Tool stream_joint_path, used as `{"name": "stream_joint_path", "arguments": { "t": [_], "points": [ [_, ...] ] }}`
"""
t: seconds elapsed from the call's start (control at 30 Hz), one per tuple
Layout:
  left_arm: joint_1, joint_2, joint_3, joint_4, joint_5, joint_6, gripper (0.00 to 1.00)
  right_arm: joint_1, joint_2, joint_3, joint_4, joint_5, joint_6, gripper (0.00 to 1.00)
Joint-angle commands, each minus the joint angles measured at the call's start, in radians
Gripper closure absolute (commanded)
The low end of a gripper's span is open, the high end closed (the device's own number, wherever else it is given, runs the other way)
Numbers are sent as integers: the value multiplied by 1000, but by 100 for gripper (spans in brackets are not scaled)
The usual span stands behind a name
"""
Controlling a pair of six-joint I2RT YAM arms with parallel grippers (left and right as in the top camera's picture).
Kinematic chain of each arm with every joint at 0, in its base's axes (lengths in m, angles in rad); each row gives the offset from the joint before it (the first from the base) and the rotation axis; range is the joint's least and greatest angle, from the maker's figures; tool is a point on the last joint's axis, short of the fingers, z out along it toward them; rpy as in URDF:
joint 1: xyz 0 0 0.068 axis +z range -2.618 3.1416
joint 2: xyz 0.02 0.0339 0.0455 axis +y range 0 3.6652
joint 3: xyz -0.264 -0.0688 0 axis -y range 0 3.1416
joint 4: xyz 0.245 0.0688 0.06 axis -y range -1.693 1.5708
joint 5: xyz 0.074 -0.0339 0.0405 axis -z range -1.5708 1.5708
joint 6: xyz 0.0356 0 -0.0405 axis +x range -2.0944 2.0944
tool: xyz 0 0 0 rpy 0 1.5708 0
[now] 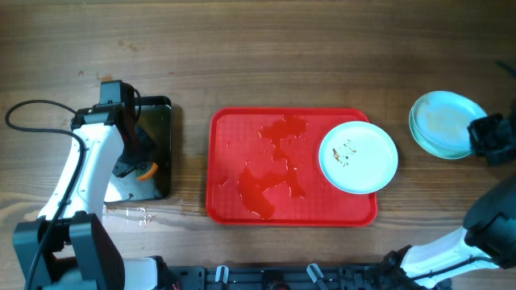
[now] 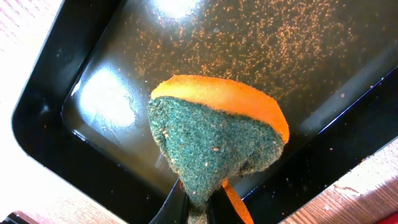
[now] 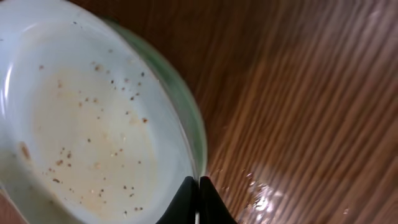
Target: Clean dirty plates on tray and stack at the side
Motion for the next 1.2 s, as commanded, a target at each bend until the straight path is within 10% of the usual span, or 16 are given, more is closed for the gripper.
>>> {"name": "stream_joint_path", "arguments": {
  "t": [0.0, 0.07, 0.1, 0.17, 0.8, 1.17],
  "points": [
    [6, 2, -4, -4, 1, 8, 96, -25, 14, -5, 6, -4, -21, 96],
    [6, 2, -4, -3, 1, 8, 96, -25, 14, -5, 3, -11, -34, 62],
    [6, 2, -4, -3, 1, 8, 96, -19, 14, -5, 5, -40, -57, 14],
    [6, 2, -4, -3, 1, 9, 96, -6, 14, -4, 14, -95, -84, 3],
    [6, 2, -24, 28, 39, 75, 96, 553, -127, -8, -145, -270, -160, 11],
    [7, 3, -262, 395, 105, 273, 96, 716, -127, -8, -285, -313, -262, 19]
  ]
}}
